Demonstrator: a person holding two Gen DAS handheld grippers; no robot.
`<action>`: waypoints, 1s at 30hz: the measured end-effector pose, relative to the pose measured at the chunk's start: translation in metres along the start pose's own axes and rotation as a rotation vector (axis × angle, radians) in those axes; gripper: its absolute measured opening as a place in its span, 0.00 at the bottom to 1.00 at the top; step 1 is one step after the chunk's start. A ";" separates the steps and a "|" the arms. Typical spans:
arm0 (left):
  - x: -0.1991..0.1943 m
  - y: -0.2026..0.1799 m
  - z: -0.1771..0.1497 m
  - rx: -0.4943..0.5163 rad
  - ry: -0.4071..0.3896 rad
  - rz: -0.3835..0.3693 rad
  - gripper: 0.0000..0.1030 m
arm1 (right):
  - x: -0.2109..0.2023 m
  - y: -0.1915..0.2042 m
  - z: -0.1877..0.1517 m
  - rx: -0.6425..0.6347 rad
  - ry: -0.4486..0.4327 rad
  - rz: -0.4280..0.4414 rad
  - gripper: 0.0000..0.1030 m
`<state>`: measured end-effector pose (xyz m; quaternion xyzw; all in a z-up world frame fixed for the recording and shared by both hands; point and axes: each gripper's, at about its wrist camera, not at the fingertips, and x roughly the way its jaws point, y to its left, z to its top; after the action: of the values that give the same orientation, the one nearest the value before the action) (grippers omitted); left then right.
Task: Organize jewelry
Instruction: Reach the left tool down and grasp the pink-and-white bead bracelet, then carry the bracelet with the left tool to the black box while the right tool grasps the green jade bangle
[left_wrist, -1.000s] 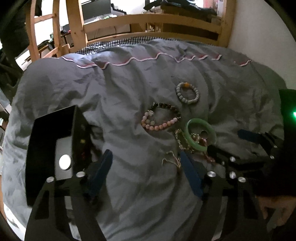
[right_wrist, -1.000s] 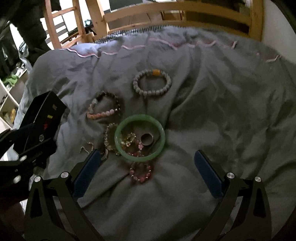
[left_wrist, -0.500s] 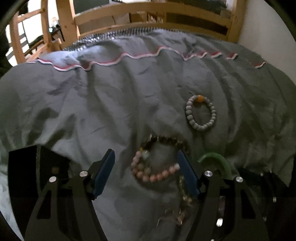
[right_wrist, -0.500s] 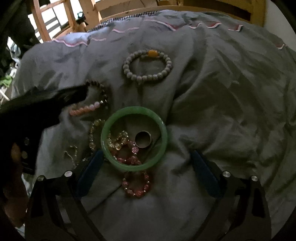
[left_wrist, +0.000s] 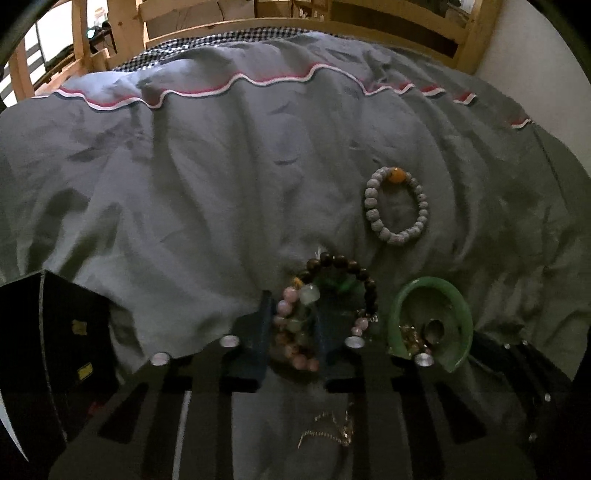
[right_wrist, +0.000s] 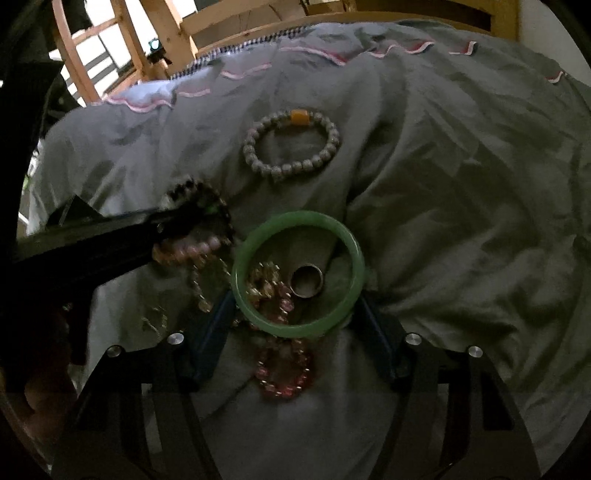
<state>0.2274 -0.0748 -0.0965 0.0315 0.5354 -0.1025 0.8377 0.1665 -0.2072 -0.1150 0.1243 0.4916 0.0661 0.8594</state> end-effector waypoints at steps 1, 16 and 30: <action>-0.002 0.003 -0.001 -0.007 0.001 -0.005 0.10 | -0.005 -0.002 0.000 0.000 -0.009 0.004 0.61; -0.039 0.028 -0.020 -0.054 -0.025 -0.038 0.08 | -0.019 -0.015 0.007 0.036 -0.008 0.035 0.07; -0.138 0.065 -0.046 -0.105 -0.147 -0.012 0.08 | -0.036 -0.015 0.012 0.071 -0.099 0.106 0.01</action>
<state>0.1442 0.0156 0.0050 -0.0233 0.4772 -0.0814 0.8747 0.1579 -0.2316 -0.0833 0.1836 0.4431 0.0878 0.8730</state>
